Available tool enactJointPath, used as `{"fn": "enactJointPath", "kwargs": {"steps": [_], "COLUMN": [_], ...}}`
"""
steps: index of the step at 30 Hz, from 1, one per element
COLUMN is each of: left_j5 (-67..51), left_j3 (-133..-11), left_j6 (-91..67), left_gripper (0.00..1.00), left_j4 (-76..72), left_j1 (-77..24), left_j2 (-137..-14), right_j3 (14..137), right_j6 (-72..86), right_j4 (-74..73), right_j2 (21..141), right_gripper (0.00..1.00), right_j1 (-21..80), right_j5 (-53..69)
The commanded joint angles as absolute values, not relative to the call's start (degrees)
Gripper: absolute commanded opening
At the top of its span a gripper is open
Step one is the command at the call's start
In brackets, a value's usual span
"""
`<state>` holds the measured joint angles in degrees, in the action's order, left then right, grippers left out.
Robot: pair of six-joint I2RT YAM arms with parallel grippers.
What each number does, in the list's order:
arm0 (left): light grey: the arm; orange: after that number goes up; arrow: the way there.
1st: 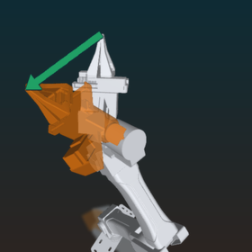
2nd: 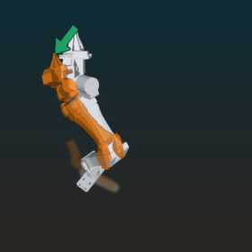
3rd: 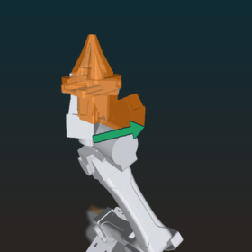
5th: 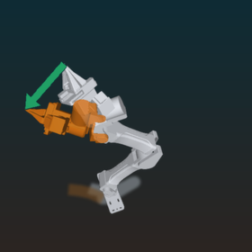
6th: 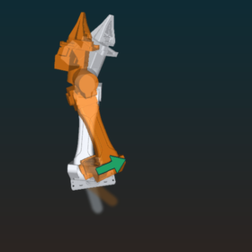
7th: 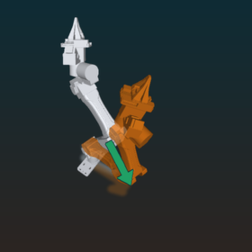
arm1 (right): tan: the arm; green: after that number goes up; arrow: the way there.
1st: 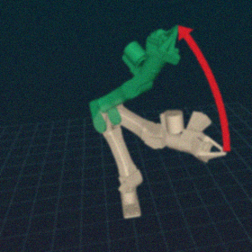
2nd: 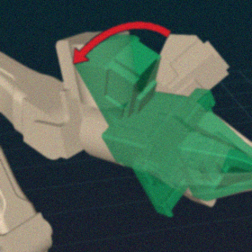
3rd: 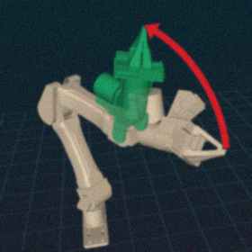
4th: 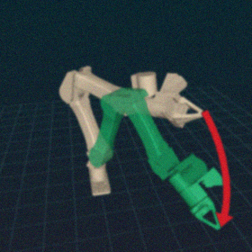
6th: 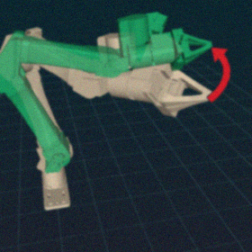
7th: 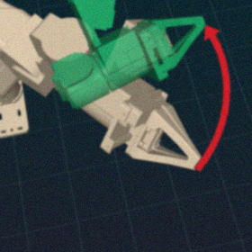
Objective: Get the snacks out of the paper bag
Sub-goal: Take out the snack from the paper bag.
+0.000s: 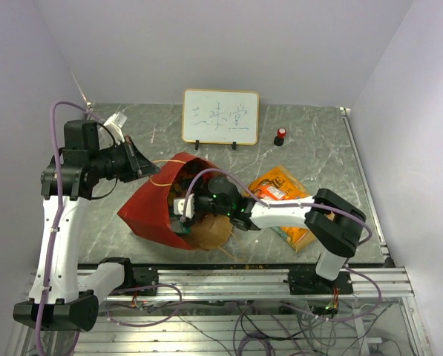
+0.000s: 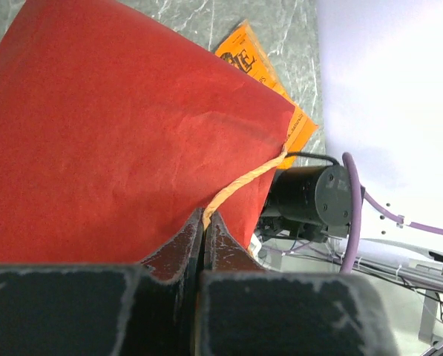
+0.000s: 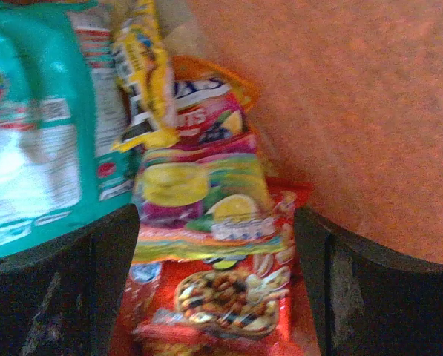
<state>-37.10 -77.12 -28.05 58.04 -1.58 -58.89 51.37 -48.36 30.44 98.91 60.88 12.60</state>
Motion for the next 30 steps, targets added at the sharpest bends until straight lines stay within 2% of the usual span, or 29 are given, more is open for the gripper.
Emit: {"fn": "enactJointPath", "kwargs": {"steps": [1,7,15,19,24,30], "left_j5": [-37.6,-40.8,-41.0,-41.0,-40.0,-37.7], "left_j3": [-78.1,-77.7,-83.8,-85.3,-86.8,-86.0], "left_j6": [-25.4,-25.0,-21.2,-20.5,-20.5,-23.5], "left_gripper": [0.07,0.07,0.07,0.07,0.07,0.07], "left_j4": [58.7,56.7,59.5,60.2,60.6,58.6], "left_j1": [-1.5,-1.5,-1.5,-1.6,-1.6,-1.6], "left_j2": [-58.9,-59.0,-61.4,-61.9,-62.4,-61.9], "right_j3": [56.3,61.3,60.3,60.3,61.4,61.6], "right_j6": [-49.2,-46.4,-39.7,-37.7,-37.7,-39.3], "right_j4": [38.0,38.3,43.8,45.3,42.8,37.5], "right_j2": [102.8,108.6,113.4,115.4,118.2,112.2], "right_gripper": [0.85,0.84,0.83,0.78,0.56,0.28], "right_j1": [59.3,57.6,55.6,55.5,55.7,56.5], "right_j5": [14.2,18.4,19.7,19.1,18.6,16.8]}}
